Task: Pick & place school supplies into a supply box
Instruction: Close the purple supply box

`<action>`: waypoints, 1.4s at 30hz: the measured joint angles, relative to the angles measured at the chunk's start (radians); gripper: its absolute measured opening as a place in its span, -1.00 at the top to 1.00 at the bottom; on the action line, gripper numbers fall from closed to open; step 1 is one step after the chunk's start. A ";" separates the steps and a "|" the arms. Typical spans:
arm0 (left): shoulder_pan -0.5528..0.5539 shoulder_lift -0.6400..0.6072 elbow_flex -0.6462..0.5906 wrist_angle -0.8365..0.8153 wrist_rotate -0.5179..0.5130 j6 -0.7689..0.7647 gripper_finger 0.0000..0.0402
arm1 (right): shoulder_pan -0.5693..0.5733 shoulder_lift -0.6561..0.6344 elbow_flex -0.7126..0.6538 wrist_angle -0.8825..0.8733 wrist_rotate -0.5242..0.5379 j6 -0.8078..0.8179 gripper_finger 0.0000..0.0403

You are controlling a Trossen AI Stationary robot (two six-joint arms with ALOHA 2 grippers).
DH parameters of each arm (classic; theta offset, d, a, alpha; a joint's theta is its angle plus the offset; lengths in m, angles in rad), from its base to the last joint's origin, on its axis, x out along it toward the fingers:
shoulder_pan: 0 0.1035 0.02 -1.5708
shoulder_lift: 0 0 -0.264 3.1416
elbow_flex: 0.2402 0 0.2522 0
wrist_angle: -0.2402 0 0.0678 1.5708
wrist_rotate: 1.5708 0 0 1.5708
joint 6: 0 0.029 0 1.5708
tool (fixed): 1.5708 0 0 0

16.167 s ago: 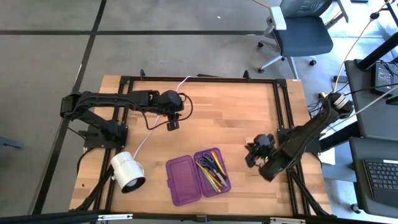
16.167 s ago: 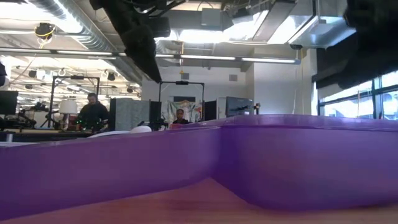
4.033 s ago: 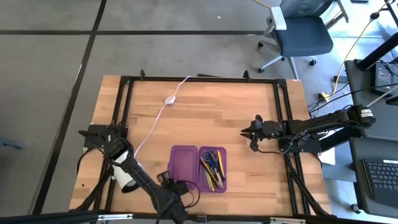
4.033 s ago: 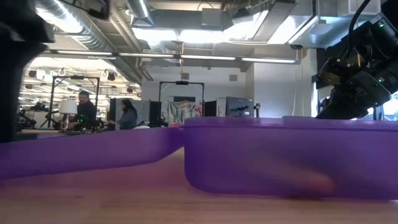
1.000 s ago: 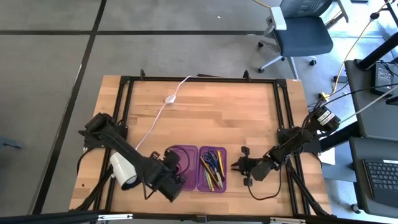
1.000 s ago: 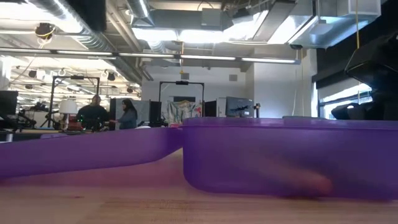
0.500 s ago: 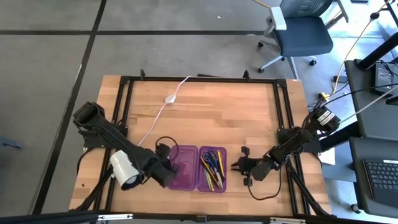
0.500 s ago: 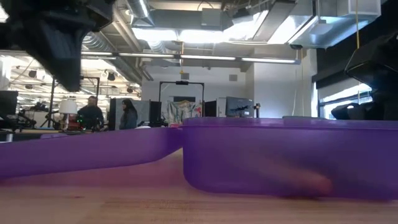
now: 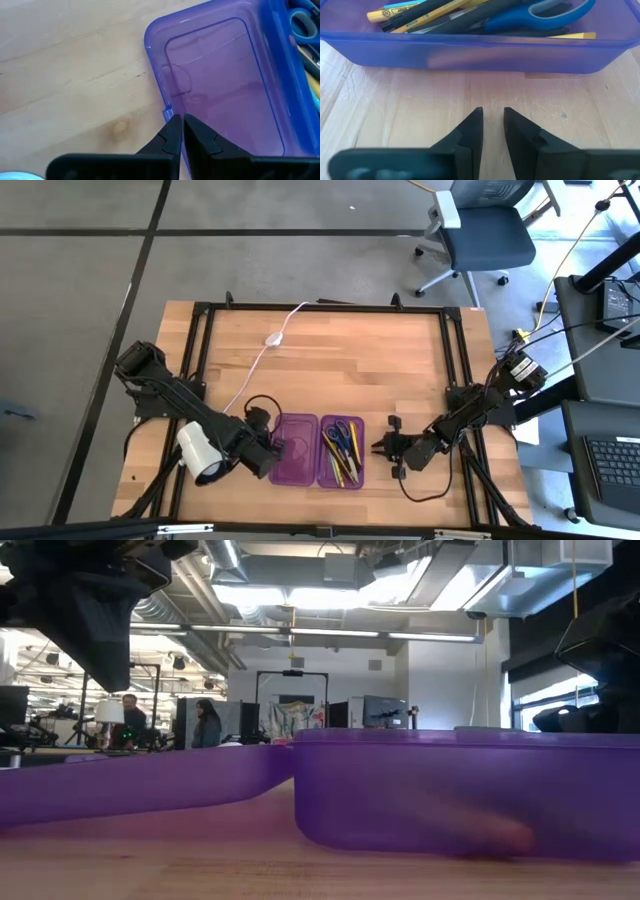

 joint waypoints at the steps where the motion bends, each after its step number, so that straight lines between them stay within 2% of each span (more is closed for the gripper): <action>1: 0.000 0.000 0.000 0.000 0.000 -0.004 0.92 | 0.000 0.000 0.000 0.000 0.000 0.000 0.59; 6: 0.000 0.000 0.000 0.002 0.001 -0.007 0.73 | 0.000 0.000 0.000 0.000 0.002 0.000 0.59; 15: 0.000 0.000 0.000 0.017 -0.007 -0.014 0.24 | 0.000 0.000 0.000 -0.001 0.004 0.002 0.59; 20: 0.000 0.001 0.001 0.068 0.001 0.022 0.09 | 0.000 0.000 -0.001 -0.001 0.005 0.002 0.59; 23: 0.000 0.001 0.001 0.079 0.016 0.016 0.07 | 0.000 0.000 -0.001 -0.001 0.006 0.002 0.59; 25: 0.002 0.006 0.001 0.075 0.062 -0.027 0.07 | 0.000 0.000 -0.001 -0.001 0.006 0.002 0.59; 33: 0.006 0.083 0.001 0.072 0.138 -0.098 0.17 | 0.000 0.000 -0.001 -0.002 0.007 0.002 0.59; 42: 0.011 0.118 0.001 0.072 0.131 -0.139 0.34 | 0.000 0.000 -0.001 -0.001 0.007 0.002 0.59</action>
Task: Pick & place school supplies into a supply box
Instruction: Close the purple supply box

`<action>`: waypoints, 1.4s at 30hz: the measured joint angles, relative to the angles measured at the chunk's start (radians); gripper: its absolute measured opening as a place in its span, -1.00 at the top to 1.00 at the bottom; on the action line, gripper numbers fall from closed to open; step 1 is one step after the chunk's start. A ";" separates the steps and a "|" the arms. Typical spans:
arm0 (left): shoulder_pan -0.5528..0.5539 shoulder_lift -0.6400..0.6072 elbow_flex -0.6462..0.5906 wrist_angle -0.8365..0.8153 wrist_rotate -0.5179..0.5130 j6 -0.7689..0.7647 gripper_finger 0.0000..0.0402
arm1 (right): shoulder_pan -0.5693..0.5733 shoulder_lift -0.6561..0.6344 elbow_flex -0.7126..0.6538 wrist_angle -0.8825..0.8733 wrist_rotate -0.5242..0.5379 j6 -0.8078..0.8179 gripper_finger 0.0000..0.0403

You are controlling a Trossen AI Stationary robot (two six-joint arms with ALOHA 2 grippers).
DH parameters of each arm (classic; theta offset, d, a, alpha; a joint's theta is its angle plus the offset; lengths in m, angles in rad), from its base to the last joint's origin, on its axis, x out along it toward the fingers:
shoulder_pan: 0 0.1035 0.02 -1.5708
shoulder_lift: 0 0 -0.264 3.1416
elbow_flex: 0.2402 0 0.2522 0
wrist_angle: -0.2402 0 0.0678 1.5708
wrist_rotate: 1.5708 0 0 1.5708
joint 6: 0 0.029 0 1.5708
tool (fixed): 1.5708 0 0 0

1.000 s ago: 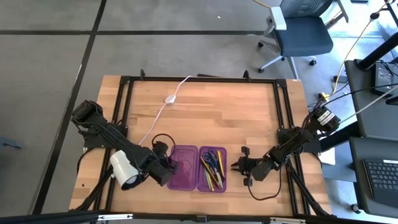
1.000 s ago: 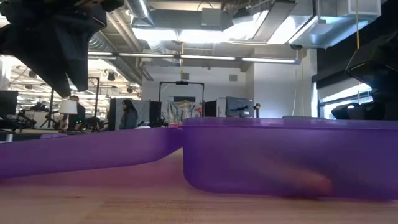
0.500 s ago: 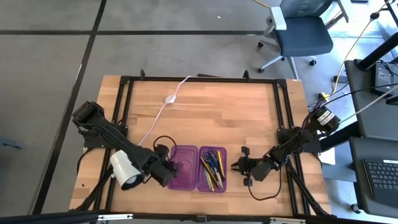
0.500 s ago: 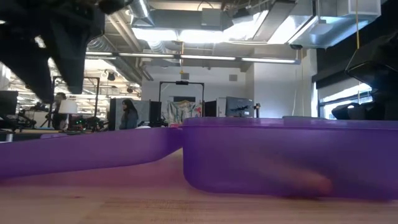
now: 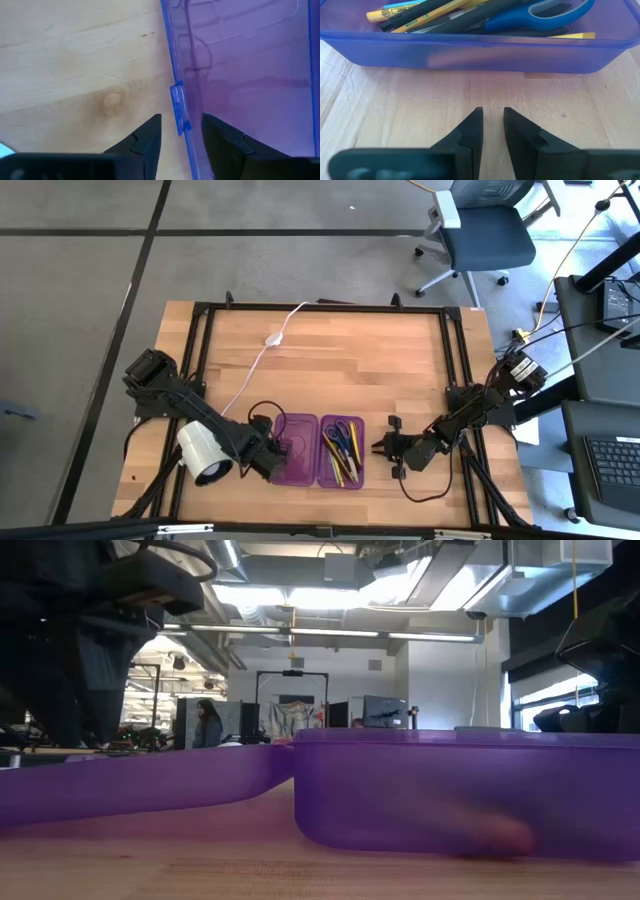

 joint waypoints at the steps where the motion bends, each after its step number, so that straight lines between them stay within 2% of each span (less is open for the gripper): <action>1: 0.002 0.000 0.000 0.000 0.000 -0.004 0.37 | 0.000 0.000 0.000 0.000 0.000 0.000 0.59; 11: 0.008 0.000 0.000 0.001 0.020 -0.015 0.57 | 0.000 0.000 0.000 0.001 0.000 -0.001 0.59; 26: 0.033 0.064 -0.001 0.022 0.055 0.021 0.61 | 0.000 0.000 0.000 0.000 0.000 -0.002 0.59; 42: 0.058 0.060 0.000 0.035 0.054 0.089 0.97 | 0.000 0.003 -0.003 0.057 -0.006 -0.002 0.59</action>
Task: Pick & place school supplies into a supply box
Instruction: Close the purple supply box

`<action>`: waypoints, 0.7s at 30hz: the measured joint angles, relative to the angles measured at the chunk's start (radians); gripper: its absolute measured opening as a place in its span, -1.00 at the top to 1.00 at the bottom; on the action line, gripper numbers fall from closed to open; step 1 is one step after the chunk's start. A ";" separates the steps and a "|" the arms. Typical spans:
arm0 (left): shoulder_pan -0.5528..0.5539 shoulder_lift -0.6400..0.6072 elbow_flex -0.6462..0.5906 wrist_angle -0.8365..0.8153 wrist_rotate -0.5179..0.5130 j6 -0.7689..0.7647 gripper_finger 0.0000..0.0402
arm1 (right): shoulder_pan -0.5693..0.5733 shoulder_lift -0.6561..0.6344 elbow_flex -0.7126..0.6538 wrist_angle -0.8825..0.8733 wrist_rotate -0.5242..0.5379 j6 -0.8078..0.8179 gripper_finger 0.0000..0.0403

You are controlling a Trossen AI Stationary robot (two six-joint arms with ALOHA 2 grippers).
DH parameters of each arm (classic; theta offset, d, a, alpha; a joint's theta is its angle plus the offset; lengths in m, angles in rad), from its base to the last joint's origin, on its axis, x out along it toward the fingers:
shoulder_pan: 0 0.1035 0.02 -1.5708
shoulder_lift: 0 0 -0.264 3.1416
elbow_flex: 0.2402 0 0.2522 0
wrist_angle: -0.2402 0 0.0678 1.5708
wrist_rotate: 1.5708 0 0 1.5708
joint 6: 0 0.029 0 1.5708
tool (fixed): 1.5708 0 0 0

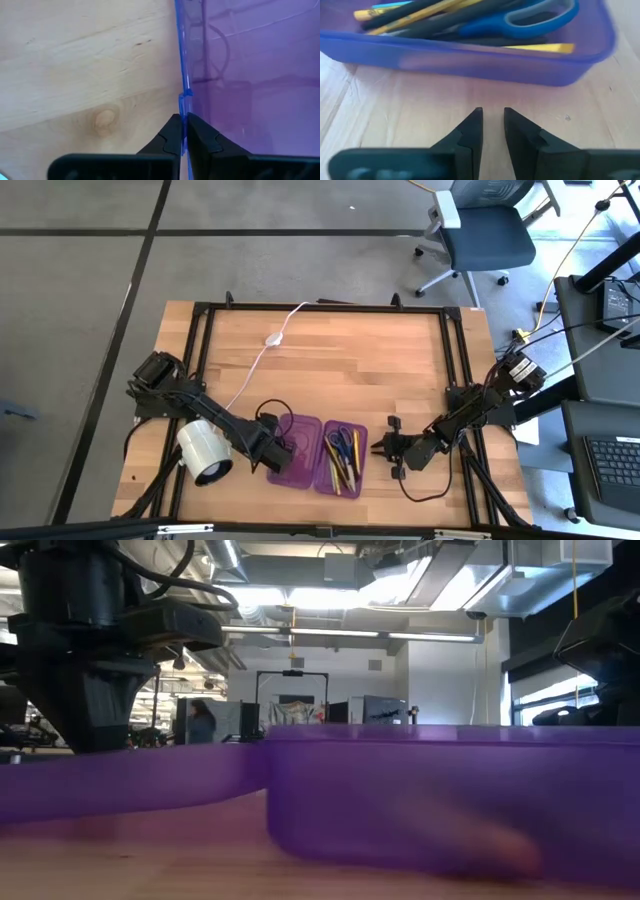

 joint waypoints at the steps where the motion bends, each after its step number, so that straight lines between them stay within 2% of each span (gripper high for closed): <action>1: 0.000 0.000 0.000 0.001 0.001 0.001 0.97 | 0.000 0.000 0.000 0.001 -0.002 0.000 0.59; 21: 0.000 0.000 0.064 -0.015 0.011 0.003 0.97 | 0.000 -0.001 0.002 0.025 -0.023 -0.018 0.59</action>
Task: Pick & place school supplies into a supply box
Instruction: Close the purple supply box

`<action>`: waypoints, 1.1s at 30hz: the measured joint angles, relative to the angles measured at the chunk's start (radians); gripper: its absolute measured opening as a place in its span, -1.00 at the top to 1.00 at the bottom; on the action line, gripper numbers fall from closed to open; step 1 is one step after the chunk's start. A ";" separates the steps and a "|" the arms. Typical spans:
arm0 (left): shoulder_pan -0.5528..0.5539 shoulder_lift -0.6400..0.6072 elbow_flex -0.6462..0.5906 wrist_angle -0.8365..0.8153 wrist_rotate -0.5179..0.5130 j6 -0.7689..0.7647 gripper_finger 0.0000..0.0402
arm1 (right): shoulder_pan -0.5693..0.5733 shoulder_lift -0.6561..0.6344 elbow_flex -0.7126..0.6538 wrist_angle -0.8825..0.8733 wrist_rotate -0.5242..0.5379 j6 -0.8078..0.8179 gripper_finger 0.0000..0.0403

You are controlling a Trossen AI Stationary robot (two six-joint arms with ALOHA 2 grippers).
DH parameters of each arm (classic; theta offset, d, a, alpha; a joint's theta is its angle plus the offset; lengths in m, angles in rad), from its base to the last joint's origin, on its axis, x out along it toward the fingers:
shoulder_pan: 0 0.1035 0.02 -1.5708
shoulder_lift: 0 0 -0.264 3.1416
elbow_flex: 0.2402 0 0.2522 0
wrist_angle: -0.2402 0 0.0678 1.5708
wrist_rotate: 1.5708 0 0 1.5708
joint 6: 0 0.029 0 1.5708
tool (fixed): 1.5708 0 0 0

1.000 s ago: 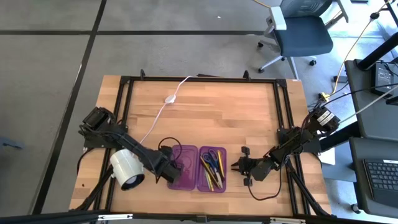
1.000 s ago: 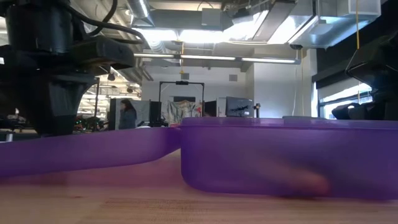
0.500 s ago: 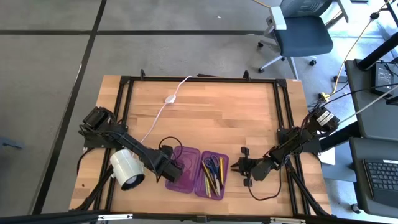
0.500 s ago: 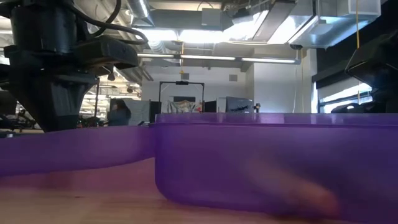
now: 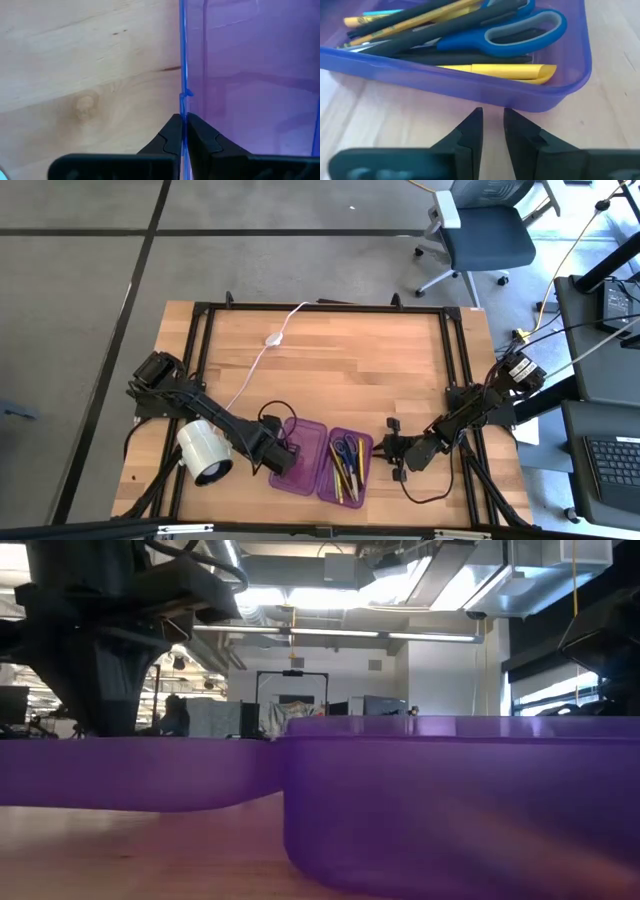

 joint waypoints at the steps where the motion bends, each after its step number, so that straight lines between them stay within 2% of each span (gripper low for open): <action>1: 0.000 0.000 0.003 -0.003 0.000 0.000 0.97 | 0.000 0.000 0.000 0.006 -0.001 -0.001 0.59; 10: 0.034 0.000 0.085 -0.127 0.004 0.045 0.97 | 0.000 -0.001 0.001 0.015 -0.027 -0.006 0.59; 22: 0.139 0.000 0.205 -0.191 -0.002 0.223 0.98 | 0.000 -0.001 0.001 0.016 -0.027 -0.005 0.59; 33: 0.212 -0.001 0.223 -0.238 0.014 0.324 0.98 | 0.000 -0.002 0.001 0.025 -0.076 -0.005 0.59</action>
